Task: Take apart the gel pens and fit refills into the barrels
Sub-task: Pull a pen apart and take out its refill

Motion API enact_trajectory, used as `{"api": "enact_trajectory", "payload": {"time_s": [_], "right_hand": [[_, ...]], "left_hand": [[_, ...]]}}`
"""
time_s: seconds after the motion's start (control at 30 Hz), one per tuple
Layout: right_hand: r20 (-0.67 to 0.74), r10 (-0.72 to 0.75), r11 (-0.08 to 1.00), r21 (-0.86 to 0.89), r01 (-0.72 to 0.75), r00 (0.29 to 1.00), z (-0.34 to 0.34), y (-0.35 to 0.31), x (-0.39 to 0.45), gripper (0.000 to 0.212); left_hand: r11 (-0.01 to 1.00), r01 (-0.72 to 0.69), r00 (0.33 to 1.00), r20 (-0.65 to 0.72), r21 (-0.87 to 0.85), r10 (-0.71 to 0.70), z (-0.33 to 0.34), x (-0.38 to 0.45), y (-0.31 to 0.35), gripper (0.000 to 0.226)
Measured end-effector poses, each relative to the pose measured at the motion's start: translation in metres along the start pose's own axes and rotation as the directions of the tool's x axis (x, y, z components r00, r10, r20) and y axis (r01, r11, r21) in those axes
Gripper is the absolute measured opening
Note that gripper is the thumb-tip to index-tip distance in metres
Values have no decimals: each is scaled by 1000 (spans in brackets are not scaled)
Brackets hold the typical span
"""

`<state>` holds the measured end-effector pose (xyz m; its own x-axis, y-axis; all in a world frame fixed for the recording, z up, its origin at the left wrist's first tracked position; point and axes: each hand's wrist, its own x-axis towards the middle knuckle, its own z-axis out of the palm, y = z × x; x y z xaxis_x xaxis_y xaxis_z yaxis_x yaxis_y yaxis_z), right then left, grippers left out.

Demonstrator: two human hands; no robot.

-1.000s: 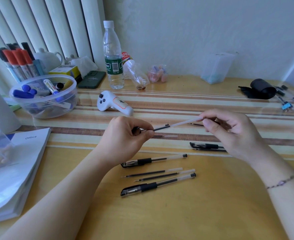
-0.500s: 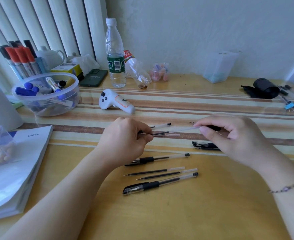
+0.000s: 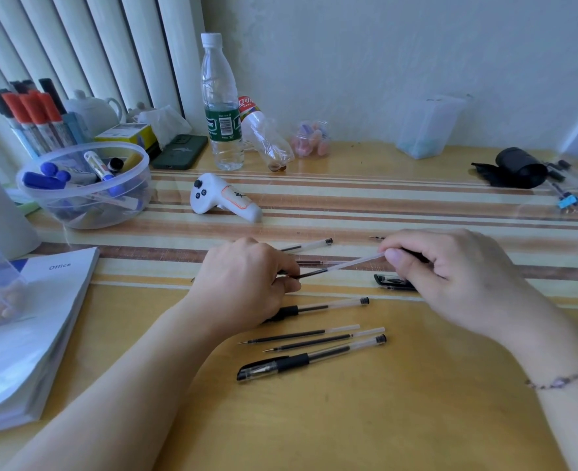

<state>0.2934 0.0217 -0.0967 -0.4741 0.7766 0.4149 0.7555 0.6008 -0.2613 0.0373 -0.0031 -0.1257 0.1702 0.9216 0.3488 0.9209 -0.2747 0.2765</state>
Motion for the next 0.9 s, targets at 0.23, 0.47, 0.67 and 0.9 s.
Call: {"api": "enact_trajectory", "payload": {"time_s": [0.23, 0.47, 0.67, 0.9], "right_hand": [[61, -77, 985, -152, 86, 995, 0, -20, -1, 19], [131, -85, 994, 76, 75, 988, 21, -35, -4, 30], [21, -147, 989, 34, 146, 989, 21, -40, -3, 22], [-1, -135, 991, 5, 135, 991, 20, -40, -4, 19]], "left_hand": [[1000, -7, 1000, -3, -28, 7, 0, -1, 7, 11], [961, 0, 997, -76, -275, -22, 2, -3, 22, 13], [956, 18, 996, -77, -293, -42, 1, -3, 21, 21], [977, -6, 996, -84, -215, -13, -2, -4, 20, 29]]}}
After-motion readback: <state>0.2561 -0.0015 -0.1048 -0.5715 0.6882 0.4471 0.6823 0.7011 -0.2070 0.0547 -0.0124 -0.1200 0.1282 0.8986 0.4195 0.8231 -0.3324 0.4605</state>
